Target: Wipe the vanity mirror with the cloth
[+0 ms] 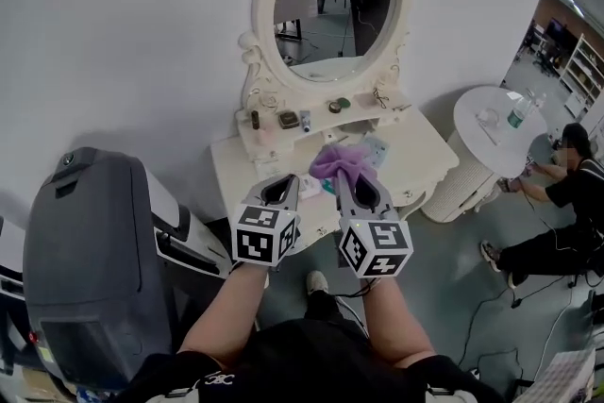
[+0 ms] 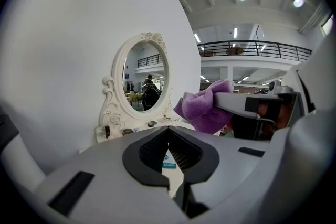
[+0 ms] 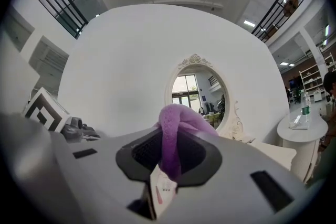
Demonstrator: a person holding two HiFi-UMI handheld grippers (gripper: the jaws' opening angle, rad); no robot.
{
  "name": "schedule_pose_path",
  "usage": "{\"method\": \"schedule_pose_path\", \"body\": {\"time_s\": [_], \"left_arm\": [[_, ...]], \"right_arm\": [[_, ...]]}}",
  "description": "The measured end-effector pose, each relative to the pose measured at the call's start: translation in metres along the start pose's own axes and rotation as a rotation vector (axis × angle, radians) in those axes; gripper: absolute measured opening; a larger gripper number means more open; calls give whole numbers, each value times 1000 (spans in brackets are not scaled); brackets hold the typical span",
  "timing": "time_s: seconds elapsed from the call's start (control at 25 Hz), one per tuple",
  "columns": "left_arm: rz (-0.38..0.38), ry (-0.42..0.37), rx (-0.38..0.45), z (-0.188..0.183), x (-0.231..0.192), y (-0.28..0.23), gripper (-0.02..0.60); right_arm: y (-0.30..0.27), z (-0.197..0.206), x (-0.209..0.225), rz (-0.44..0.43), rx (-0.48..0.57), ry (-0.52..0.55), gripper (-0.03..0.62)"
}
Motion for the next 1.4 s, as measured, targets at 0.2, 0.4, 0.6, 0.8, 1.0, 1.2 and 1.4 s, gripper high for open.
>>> {"method": "schedule_pose_path", "body": {"time_s": [0.2,0.4,0.6,0.8,1.0,1.2,1.4], "left_arm": [[-52,0,32,-28,-40,-51,6],[-96,5,46,-60,-75,-107,6],[-131,1,62,-90,-100,-155,6],[-164,2,56,-108,-124,-189,6],[-182,8,59,-124,-146,-208,6],[-199,29,66,-136,-171,-210,6],[-203,40,72,-139,-187,-211,6]], "right_arm": [[-77,-8,23,-48,4,14,64],[-150,-27,45,-113,17,36,64],[-212,-49,66,-177,53,46,64],[-269,-68,75,-234,87,48,64],[-327,-111,79,-282,164,55,64],[-385,-176,64,-321,273,82,64],[-430,-237,49,-340,348,84,64]]}}
Point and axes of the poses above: the fingertips, and each gripper's own axes: y backward along the fingers, x to its right, z out of its underside, the point moved 5 cm from there along y, backward along the fingers, and after that the axes turned 8 degrees about z, right-handed, at the moved point
